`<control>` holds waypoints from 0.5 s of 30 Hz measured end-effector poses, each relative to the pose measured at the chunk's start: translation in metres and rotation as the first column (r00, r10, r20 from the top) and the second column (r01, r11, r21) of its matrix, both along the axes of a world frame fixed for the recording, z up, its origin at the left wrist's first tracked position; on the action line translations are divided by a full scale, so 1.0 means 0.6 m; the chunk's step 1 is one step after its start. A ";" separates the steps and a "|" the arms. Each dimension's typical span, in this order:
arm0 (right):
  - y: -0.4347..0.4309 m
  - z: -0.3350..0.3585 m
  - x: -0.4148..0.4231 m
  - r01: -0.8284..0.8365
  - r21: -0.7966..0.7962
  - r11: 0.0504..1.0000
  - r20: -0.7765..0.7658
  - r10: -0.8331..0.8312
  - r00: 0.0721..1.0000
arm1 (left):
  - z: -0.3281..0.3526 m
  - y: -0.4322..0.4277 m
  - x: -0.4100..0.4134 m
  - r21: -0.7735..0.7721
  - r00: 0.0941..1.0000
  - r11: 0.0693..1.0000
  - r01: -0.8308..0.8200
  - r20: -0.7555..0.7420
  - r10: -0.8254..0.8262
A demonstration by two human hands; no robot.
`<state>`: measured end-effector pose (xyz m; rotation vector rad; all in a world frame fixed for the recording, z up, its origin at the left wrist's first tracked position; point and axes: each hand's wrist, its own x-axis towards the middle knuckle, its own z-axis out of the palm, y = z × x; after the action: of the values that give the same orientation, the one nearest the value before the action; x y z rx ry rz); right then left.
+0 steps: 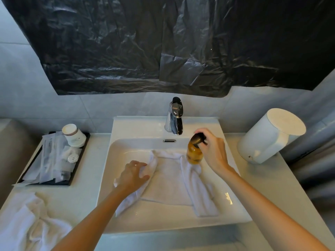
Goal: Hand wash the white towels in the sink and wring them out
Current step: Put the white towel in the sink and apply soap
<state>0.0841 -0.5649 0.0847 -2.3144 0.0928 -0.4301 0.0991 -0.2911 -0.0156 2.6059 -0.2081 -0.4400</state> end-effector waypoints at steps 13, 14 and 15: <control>0.116 -0.060 -0.083 0.016 0.087 0.996 -0.178 0.000 0.984 | 0.016 0.038 -0.034 -0.153 0.989 0.986 -0.062 -0.143 0.040; 0.116 -0.058 -0.083 -0.021 0.058 0.998 -0.216 0.033 0.976 | 0.029 0.039 -0.039 -0.240 0.985 0.967 -0.084 -0.168 0.044; 0.114 -0.055 -0.084 -0.069 0.044 0.997 -0.261 0.078 0.962 | 0.043 0.039 -0.044 -0.330 0.980 0.937 -0.114 -0.193 0.051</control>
<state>0.0339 -0.4965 0.0514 -2.3214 0.1418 -0.0806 0.0729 -0.2678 0.0104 2.2124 -0.1010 -0.5551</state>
